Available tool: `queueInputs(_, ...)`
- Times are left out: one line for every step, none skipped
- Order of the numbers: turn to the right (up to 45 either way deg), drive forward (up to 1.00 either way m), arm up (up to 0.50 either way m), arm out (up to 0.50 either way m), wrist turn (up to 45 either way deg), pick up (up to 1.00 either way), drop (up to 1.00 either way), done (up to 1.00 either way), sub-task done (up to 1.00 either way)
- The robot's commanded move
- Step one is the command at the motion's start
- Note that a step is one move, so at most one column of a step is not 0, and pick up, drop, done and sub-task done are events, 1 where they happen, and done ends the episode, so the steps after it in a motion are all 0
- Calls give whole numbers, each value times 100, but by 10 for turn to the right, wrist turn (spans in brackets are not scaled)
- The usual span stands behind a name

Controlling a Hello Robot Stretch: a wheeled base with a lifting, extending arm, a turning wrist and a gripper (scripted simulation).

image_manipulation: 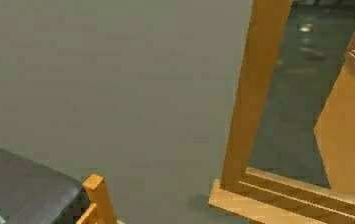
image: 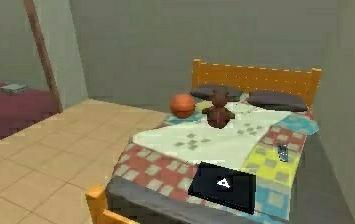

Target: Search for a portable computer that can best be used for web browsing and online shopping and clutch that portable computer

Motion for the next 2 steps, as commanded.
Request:
queueInputs(-450, 0, 0, 0, 0, 0, 0, 0, 0)
queueInputs(-270, 0, 0, 0, 0, 0, 0, 0, 0)
